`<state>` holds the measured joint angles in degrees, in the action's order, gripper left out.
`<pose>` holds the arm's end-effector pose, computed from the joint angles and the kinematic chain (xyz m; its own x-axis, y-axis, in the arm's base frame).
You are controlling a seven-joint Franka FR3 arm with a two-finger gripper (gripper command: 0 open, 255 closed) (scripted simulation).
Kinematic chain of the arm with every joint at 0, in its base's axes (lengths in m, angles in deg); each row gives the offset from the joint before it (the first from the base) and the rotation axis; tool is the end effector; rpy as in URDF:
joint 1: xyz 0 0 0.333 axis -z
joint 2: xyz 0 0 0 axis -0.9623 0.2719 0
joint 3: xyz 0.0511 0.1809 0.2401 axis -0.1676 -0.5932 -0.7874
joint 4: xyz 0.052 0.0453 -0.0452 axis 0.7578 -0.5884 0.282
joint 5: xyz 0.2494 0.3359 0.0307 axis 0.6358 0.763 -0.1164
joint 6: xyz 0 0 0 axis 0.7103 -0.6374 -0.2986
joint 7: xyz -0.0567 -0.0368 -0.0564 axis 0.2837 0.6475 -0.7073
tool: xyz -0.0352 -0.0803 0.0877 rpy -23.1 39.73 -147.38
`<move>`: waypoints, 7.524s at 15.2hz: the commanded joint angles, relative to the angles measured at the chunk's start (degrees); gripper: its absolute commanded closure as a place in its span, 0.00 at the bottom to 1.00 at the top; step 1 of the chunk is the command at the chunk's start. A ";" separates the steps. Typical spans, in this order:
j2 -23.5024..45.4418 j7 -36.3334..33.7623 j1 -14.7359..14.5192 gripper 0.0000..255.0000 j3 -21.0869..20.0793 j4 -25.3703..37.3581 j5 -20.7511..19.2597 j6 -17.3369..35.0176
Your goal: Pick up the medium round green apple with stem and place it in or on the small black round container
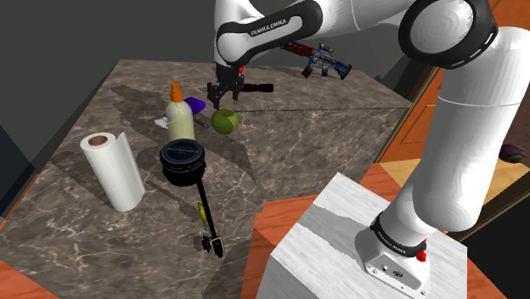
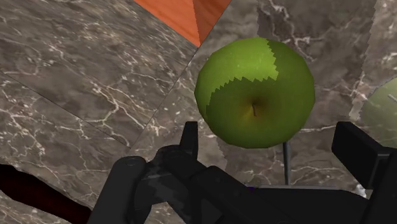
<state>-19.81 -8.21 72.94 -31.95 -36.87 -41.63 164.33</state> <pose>0.6759 0.0601 0.3691 0.9923 0.0329 0.1193 0.0238 -0.9968 0.0768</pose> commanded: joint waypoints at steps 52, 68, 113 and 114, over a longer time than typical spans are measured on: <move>-1.81 2.13 -0.15 1.00 -0.31 17.85 1.08 -19.54; -4.60 -14.21 -11.25 1.00 -6.35 21.36 -1.64 -27.74; -4.14 -23.95 -15.64 0.00 -8.73 5.67 -3.48 -12.79; -4.51 -23.82 -15.76 0.00 -8.84 7.07 -3.31 -14.55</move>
<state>-24.18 -32.07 57.27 -40.72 -30.64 -45.02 150.76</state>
